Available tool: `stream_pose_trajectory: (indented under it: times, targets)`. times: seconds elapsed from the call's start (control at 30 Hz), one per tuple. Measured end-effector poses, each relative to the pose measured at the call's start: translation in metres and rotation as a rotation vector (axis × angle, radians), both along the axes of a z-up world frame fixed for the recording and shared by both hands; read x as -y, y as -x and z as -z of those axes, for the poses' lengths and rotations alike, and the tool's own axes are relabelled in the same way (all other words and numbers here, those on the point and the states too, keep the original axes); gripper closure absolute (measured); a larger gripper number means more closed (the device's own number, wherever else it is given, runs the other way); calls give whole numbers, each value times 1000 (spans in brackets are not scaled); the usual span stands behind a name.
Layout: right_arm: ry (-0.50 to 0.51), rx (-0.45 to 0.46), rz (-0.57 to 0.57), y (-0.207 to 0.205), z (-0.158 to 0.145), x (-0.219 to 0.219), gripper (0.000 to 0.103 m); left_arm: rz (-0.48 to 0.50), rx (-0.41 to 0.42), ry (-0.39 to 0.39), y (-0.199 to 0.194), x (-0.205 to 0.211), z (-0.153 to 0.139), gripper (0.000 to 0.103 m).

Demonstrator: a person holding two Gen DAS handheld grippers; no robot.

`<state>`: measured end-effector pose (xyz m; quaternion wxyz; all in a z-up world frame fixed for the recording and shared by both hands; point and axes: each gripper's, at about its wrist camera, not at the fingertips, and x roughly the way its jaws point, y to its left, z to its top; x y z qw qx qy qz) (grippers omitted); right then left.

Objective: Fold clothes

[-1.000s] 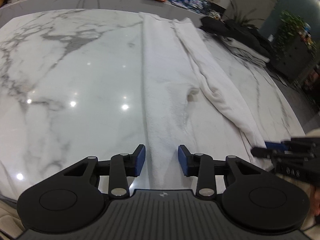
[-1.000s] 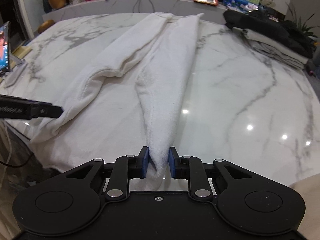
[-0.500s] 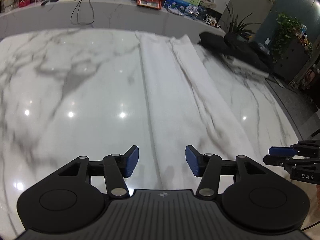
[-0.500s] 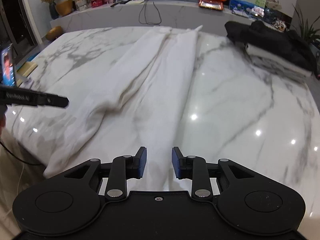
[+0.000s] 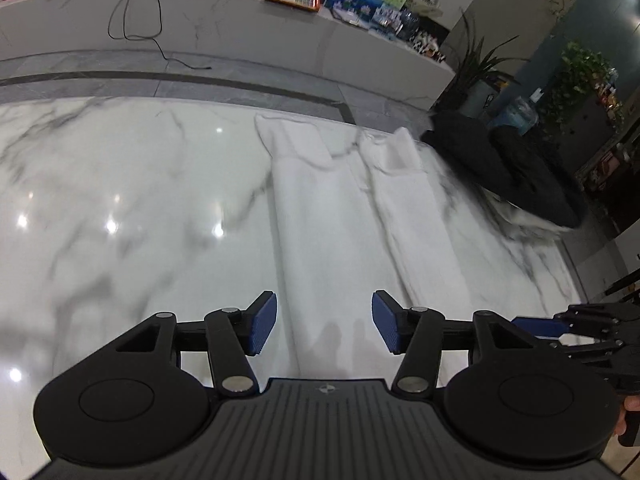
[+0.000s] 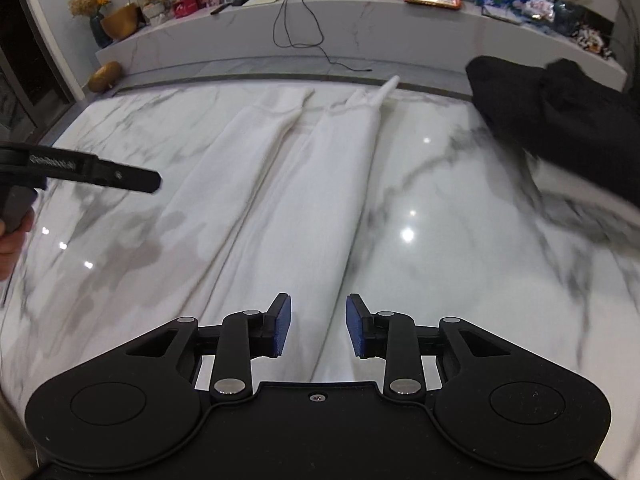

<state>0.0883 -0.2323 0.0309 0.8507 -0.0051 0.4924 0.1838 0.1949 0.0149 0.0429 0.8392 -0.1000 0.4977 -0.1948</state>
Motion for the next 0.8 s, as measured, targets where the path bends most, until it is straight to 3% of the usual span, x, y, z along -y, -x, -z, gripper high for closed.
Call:
stream_pose_trajectory:
  times: [0.17,0.4,0.8]
  targets:
    - [-18,-27,-1,-74,10,1,69,51,-12,-56,-49,14,11,51]
    - [-75,-54,25,-141,24,4,68,96,-13,-71,-87,24,18,51]
    - [-95,-100,-16,-176,36,-12,68,131,35,-54,-105,29,21,50]
